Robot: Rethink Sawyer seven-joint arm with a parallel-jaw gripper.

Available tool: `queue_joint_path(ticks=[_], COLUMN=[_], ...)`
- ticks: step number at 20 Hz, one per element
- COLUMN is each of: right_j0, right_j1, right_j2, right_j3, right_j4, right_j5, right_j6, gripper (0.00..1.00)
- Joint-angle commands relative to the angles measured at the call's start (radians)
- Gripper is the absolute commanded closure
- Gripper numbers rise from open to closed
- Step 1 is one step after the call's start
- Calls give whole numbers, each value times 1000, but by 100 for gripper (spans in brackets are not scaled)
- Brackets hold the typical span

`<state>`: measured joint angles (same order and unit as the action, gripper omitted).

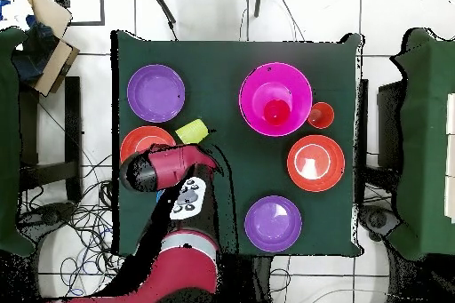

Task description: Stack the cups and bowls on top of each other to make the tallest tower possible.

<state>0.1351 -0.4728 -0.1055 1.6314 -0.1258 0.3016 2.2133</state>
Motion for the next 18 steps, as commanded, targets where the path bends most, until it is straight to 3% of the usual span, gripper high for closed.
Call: queue_joint_path(ticks=[1,6,9,18], right_j0=[11,27,-40,-60], right_j1=[73,76,64,43], right_j2=[-29,-42,50,89], right_j3=[-115,-128,-97,-74], right_j4=[-14,8,27,46], right_j5=[-34,-11,16,32], right_j6=[93,104,64,63], gripper=[0,0,0,0])
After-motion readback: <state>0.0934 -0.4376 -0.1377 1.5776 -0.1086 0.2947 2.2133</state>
